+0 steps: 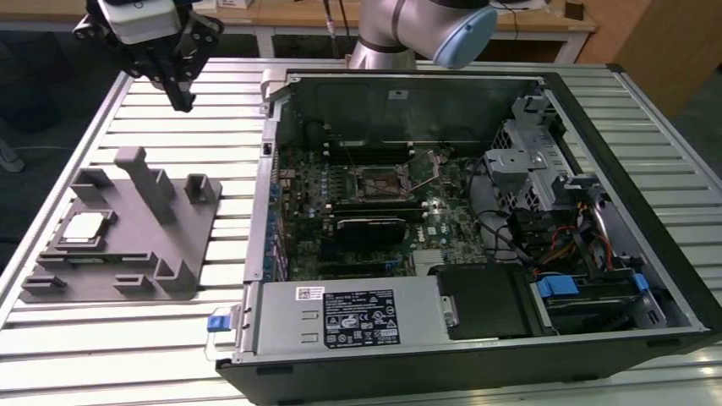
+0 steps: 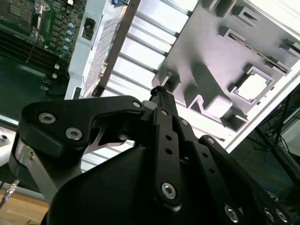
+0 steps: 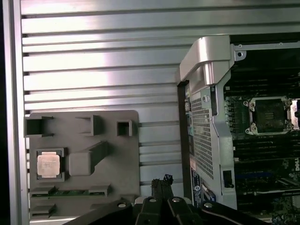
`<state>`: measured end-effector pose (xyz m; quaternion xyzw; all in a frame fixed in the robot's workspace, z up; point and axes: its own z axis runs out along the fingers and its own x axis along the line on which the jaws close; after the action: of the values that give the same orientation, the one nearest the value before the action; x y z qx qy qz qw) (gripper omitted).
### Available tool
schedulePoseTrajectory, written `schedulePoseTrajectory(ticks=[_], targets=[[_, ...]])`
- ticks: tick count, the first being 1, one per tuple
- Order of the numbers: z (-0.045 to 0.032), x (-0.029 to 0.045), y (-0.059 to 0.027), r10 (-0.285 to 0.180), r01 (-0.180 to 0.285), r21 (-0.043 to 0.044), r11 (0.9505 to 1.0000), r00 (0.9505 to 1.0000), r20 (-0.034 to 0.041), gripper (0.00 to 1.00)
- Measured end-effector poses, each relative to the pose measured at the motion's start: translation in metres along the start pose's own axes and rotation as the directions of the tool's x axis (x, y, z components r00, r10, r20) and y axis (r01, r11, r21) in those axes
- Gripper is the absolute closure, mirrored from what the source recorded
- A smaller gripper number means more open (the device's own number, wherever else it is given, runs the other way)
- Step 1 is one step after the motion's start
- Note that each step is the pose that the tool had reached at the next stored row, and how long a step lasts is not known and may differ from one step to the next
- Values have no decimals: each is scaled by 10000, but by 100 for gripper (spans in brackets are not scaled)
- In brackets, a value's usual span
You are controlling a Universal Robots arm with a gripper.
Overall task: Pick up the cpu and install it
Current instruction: 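Reach for the cpu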
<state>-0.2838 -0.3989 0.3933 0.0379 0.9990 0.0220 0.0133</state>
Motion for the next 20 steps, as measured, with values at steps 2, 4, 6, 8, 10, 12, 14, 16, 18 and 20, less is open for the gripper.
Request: schedulePoseTrajectory(ticks=[2,4,6,8,10,12,14,16,18,20], targets=[[-1,35,-3,0,0,0,10000,10000,1,89],[-2,71,-5,1,-1,0,10000,10000,2,89],[-2,106,-8,0,0,-1,10000,10000,3,89],[-4,143,-11,0,0,0,10000,10000,2,89],[-5,180,-13,0,0,0,10000,10000,2,89],[-6,218,-17,-1,1,0,10000,10000,4,89],[-7,259,-20,0,0,0,10000,10000,4,89],[-8,292,-22,0,0,-1,10000,10000,5,89],[-9,329,-25,1,-1,-1,10000,10000,5,89],[-10,366,-27,1,-1,0,10000,10000,5,89]])
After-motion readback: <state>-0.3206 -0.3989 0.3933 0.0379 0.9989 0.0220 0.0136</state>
